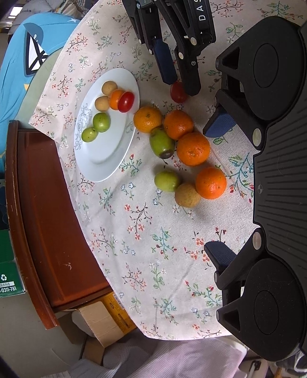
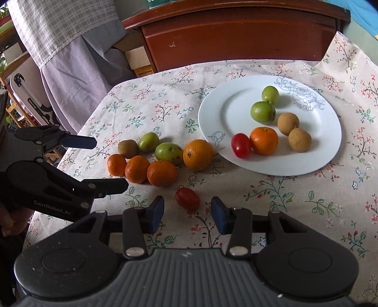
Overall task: Organize fruits
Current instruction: 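Withdraw both open tools from the plate back to the fruit cluster, then grasp a tangerine with the left tool while the right tool grasps a red cherry tomato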
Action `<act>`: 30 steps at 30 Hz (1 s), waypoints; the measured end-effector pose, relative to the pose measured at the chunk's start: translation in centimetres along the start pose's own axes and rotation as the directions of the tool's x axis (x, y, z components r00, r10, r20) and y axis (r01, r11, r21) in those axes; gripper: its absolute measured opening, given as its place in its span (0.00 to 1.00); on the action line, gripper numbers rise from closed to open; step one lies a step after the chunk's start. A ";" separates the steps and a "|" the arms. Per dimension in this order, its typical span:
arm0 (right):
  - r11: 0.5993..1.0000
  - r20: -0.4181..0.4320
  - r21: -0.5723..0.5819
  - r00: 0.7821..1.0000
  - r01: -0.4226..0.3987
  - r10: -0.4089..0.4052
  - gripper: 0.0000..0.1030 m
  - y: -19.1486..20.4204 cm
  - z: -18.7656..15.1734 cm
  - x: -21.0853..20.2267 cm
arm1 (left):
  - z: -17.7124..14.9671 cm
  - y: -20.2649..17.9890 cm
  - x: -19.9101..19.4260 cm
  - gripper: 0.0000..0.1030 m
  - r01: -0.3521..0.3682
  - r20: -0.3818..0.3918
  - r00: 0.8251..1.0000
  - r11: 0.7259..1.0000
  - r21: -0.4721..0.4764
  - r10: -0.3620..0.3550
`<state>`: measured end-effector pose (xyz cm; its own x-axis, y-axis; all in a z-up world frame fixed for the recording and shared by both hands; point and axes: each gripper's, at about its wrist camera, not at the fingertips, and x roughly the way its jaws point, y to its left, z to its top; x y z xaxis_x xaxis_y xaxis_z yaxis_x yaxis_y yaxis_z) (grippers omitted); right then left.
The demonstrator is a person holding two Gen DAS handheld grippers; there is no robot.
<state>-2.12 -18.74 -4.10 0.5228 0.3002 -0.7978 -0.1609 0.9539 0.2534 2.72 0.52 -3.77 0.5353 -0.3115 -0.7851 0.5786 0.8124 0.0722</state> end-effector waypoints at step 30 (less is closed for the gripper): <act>1.000 0.008 0.008 1.000 0.007 -0.007 0.20 -0.1 0.2 0.0 | 0.6 0.1 -0.1 0.26 0.093 -0.017 0.995 0.993 -0.066 -0.094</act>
<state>-1.91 -18.81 -3.97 0.5302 0.2936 -0.7954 -0.1508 0.9558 0.2522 3.07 0.31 -3.30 0.4677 -0.3781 -0.7989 0.5839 0.8108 -0.0418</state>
